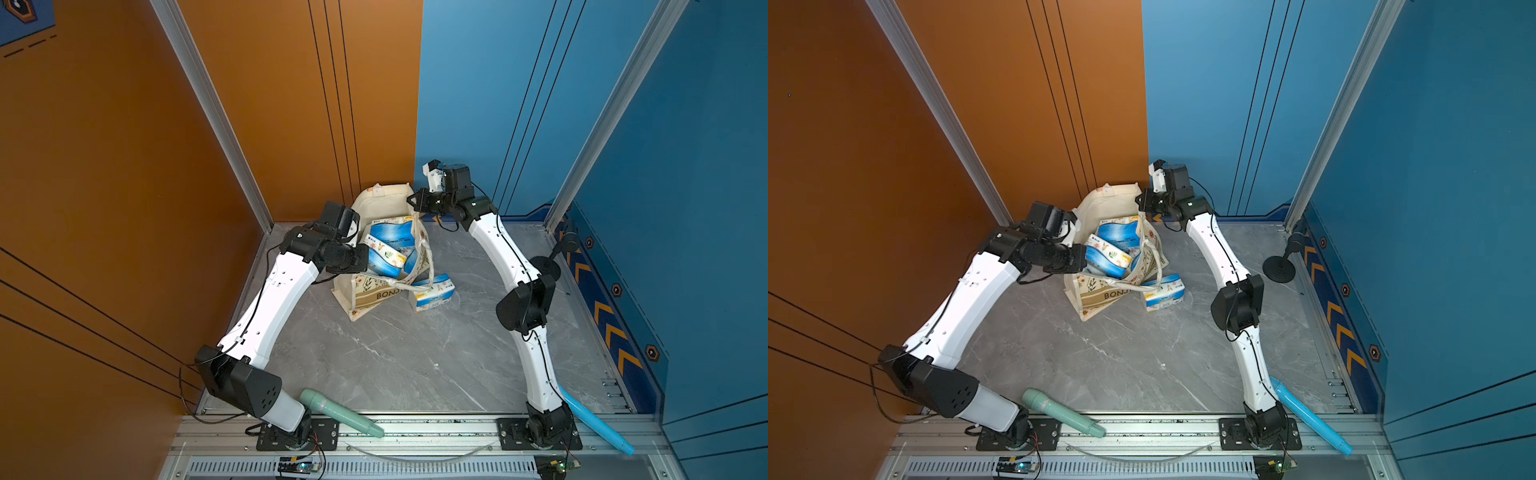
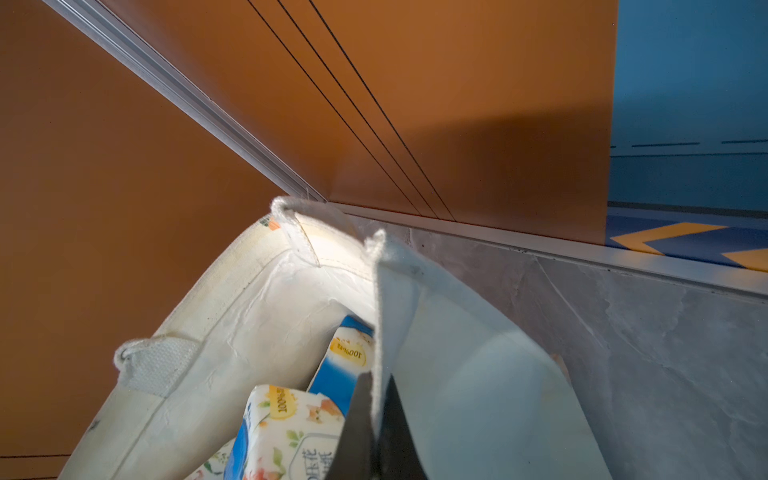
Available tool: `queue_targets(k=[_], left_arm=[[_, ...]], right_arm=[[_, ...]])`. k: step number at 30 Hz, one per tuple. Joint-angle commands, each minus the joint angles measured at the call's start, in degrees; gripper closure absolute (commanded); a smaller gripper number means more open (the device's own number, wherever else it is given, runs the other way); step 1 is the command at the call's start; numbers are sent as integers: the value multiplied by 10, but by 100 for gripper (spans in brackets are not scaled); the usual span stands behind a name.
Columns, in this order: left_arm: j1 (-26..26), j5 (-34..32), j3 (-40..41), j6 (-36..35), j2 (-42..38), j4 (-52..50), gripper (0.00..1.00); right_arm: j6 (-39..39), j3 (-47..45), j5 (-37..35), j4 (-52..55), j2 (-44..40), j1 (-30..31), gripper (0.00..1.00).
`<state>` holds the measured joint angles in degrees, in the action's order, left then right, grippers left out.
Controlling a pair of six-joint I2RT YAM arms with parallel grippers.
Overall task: Put tissues into the canvas bag
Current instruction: Adjust the canvas bag at the center of the board.
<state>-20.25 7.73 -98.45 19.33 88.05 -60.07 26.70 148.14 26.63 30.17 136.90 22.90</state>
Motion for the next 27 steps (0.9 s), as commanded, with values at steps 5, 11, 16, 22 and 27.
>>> queue_targets(k=[5, 11, 16, 22, 27], left_arm=[[75, 101, 21, 14, -12, 49, 100], [73, 65, 37, 11, -41, 51, 100], [93, 42, 71, 27, -60, 79, 100], [121, 45, 89, 40, -64, 105, 100], [126, 45, 86, 40, -61, 110, 100]], right_arm=[[-14, 30, 13, -73, 14, 8, 100], [-51, -72, 23, -40, -84, -23, 47], [-83, -231, -5, -44, -226, -54, 45], [-150, -346, -94, 131, -344, -57, 39], [-144, -542, -224, 169, -435, -1, 17]])
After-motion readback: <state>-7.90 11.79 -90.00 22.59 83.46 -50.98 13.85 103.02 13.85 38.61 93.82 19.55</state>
